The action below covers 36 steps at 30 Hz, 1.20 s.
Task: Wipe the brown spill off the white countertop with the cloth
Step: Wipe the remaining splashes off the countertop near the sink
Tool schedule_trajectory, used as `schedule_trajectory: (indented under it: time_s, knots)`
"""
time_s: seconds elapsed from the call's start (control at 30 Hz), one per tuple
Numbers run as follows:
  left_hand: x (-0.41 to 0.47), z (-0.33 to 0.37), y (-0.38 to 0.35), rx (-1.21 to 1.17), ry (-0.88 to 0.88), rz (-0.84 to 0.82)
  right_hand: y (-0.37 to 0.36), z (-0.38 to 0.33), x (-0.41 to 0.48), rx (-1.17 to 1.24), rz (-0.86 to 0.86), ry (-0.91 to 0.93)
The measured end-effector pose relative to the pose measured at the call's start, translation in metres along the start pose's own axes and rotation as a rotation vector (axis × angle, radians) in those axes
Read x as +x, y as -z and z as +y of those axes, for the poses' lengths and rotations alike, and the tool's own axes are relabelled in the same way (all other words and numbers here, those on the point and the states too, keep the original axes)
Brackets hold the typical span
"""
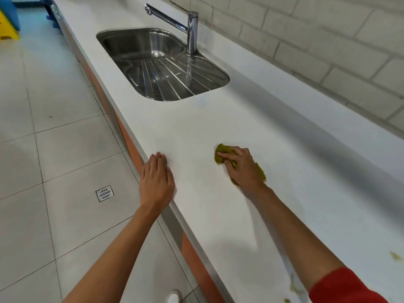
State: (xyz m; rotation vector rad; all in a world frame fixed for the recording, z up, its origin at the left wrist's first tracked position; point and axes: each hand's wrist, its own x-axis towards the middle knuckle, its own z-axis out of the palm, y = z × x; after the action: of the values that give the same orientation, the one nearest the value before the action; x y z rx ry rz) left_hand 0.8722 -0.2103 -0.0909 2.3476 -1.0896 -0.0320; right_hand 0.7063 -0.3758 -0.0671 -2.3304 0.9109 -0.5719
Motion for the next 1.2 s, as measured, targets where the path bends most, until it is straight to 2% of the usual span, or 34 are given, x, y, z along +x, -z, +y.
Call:
schedule_trajectory:
  time_s: [0.1, 0.2, 0.27, 0.37, 0.43, 0.57, 0.73, 0.93, 1.03, 1.2]
  knots:
    - [0.003, 0.017, 0.003, 0.004, 0.037, 0.007, 0.0, -0.01, -0.042, 0.02, -0.13, 0.143]
    - [-0.006, 0.038, -0.001, -0.037, -0.021, -0.002, 0.018, 0.001, -0.1, 0.039, -0.208, 0.238]
    - [-0.022, 0.06, -0.008, -0.079, -0.097, -0.033, 0.044, 0.021, -0.136, 0.058, -0.191, 0.157]
    - [-0.039, 0.082, -0.016, -0.123, -0.176, -0.075, 0.076, 0.05, -0.145, 0.147, -0.044, -0.079]
    - [-0.051, 0.095, -0.023, -0.126, -0.245, -0.118, 0.086, 0.056, -0.136, 0.122, 0.027, -0.161]
    - [-0.07, 0.117, -0.037, -0.128, -0.339, -0.163, 0.072, 0.037, -0.146, 0.08, -0.006, -0.123]
    - [-0.084, 0.134, -0.052, -0.13, -0.414, -0.183, 0.079, 0.035, -0.23, 0.1, -0.117, 0.0]
    - [-0.091, 0.137, -0.058, -0.071, -0.474, -0.181, 0.115, 0.061, -0.221, 0.163, 0.019, -0.202]
    - [-0.09, 0.137, -0.059, -0.061, -0.477, -0.168, 0.097, 0.044, -0.212, 0.103, -0.002, -0.136]
    - [-0.092, 0.137, -0.06, -0.039, -0.499, -0.154, 0.073, 0.021, -0.25, 0.072, -0.175, 0.087]
